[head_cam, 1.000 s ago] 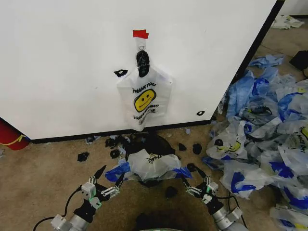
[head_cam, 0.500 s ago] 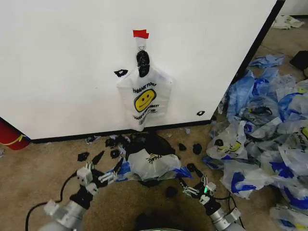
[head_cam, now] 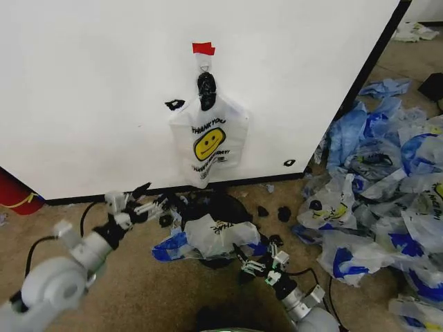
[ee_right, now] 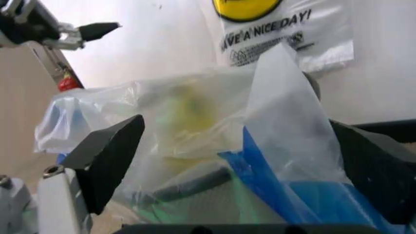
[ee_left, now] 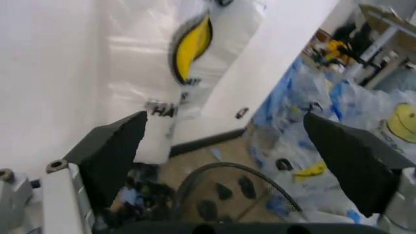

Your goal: Pick up the garbage bag from the wall and place it over the trash bin.

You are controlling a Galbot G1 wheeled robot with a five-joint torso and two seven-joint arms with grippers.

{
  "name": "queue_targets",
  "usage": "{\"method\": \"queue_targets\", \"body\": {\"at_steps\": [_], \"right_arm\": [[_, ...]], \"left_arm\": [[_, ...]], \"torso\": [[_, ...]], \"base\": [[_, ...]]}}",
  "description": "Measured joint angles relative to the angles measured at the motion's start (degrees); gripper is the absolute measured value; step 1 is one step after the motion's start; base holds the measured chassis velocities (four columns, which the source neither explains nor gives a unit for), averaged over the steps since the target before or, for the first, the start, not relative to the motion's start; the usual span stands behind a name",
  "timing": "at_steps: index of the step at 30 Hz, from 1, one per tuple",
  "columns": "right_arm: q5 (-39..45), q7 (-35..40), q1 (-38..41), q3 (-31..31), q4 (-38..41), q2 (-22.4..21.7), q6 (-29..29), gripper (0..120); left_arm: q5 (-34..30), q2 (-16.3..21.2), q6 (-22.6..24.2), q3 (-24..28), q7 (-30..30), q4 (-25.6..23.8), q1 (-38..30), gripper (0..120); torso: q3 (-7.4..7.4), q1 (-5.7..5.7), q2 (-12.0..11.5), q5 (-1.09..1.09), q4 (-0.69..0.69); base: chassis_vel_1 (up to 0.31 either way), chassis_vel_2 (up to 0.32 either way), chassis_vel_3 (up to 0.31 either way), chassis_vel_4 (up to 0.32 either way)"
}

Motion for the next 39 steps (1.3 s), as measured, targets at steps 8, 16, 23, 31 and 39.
{"method": "queue_targets", "body": {"at_steps": [8,16,23,31,39], "right_arm": [[-0.8,0.3,-2.8,2.6,1.0,0.4,-0.2,94],[-0.9,0.3,-4.8,4.4,3.0,-0.2,-0.2,94],[-0.9,0.0,-6.4,5.8,4.4,0.0,0.0,91],[-0.9,-0.7,-8.6,7.9,5.2,0.2,0.7,90],[-0.8,-1.2,-9.5,9.0,5.8,0.5,1.0,88]], "left_arm": [[-7.5,2.6,2.8,23.3,-0.5,5.7,-23.7,94],[-9.4,3.3,4.4,41.5,-0.5,9.1,-38.5,93],[-10.6,1.2,6.3,56.3,0.1,14.0,-54.6,93],[-11.5,-2.8,8.2,70.1,0.9,19.0,-66.2,92],[-10.7,-3.5,9.6,73.8,2.8,22.8,-68.8,91]], "torso": [[0.0,0.0,0.0,-0.01,0.01],[-0.01,0.0,0.0,-0.02,0.02],[-0.01,0.0,0.0,-0.05,0.01],[-0.01,0.0,0.0,0.01,0.03],[-0.01,0.0,0.0,-0.02,0.02]], "base": [[0.0,0.0,0.0,0.0],[0.0,0.0,0.0,0.0],[0.0,0.0,0.0,0.0],[0.0,0.0,0.0,0.0],[0.0,0.0,0.0,0.0]]}}
